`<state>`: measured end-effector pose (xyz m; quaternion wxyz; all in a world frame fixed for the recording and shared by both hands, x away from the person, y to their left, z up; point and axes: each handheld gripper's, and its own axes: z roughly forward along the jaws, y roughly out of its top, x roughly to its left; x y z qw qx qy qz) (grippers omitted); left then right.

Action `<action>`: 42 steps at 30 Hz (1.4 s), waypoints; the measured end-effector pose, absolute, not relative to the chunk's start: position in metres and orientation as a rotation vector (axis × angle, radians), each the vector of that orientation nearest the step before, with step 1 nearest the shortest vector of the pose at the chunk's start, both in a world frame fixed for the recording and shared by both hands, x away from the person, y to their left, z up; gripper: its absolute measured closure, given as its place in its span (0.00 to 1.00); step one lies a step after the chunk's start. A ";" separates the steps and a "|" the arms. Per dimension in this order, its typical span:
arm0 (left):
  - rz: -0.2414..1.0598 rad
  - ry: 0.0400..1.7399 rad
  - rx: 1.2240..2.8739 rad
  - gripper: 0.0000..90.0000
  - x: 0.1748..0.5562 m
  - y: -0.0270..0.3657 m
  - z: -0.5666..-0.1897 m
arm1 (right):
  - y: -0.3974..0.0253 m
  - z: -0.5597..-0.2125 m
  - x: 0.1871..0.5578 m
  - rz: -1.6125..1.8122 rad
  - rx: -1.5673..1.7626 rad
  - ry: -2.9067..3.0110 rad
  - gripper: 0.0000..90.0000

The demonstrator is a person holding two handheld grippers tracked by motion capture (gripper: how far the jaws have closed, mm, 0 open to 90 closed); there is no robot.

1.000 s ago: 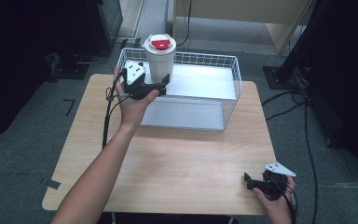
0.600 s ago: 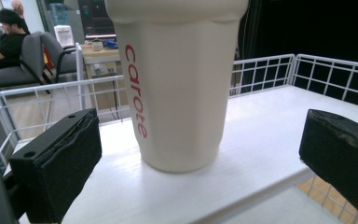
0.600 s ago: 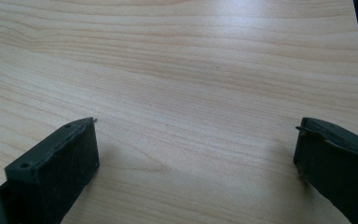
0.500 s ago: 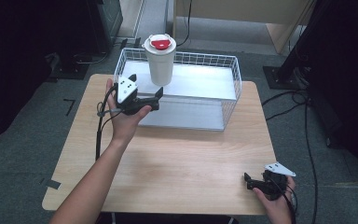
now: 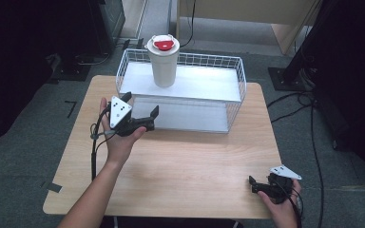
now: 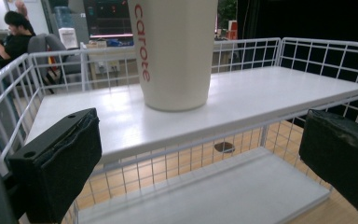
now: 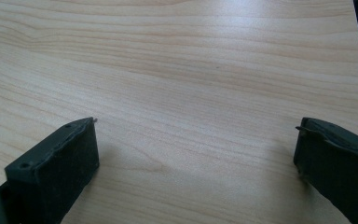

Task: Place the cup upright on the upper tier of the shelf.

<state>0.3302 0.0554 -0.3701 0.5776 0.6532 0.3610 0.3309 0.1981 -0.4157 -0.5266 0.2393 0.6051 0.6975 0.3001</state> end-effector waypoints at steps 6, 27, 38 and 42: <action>0.773 0.863 1.546 0.00 0.316 0.067 -0.389 | -0.416 -0.527 0.198 0.822 1.657 1.910 0.00; 0.787 1.038 1.636 0.00 0.285 0.131 -0.455 | -0.416 -0.527 0.198 0.822 1.656 1.909 0.00; 0.805 1.110 1.649 0.00 0.270 0.157 -0.473 | -0.416 -0.527 0.198 0.822 1.655 1.910 0.00; 0.783 1.145 1.662 0.00 0.265 0.168 -0.480 | -0.416 -0.527 0.198 0.822 1.656 1.909 0.00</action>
